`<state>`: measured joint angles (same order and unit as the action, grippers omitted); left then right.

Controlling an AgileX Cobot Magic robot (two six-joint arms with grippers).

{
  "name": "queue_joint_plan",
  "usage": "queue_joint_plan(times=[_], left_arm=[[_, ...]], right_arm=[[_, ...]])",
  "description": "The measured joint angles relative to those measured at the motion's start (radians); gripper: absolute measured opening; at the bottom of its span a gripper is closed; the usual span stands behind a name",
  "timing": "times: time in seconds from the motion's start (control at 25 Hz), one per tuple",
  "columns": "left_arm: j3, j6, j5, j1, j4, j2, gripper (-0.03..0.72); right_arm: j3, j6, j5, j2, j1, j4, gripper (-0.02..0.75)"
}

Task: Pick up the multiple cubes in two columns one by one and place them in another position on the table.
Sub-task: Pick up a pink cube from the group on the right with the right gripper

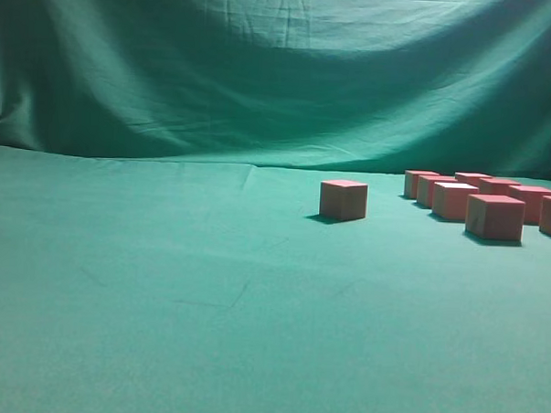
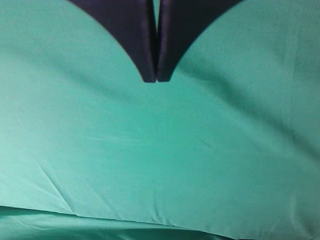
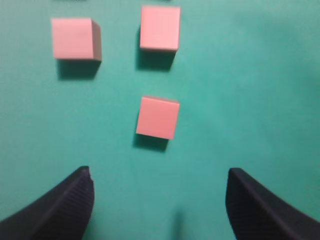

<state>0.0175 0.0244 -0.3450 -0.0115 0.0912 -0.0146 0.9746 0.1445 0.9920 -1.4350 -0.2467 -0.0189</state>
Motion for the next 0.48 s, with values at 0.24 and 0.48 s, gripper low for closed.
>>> queue_joint_plan(times=[0.24,0.48], left_arm=[[0.000,0.000,0.000,0.000,0.000,0.000,0.000],[0.000,0.000,0.000,0.000,0.000,0.000,0.000]], right_arm=[[-0.092,0.011,-0.182,-0.076,0.000,0.009,0.539],[-0.092,0.039,-0.291,-0.175,0.000,-0.024,0.489]])
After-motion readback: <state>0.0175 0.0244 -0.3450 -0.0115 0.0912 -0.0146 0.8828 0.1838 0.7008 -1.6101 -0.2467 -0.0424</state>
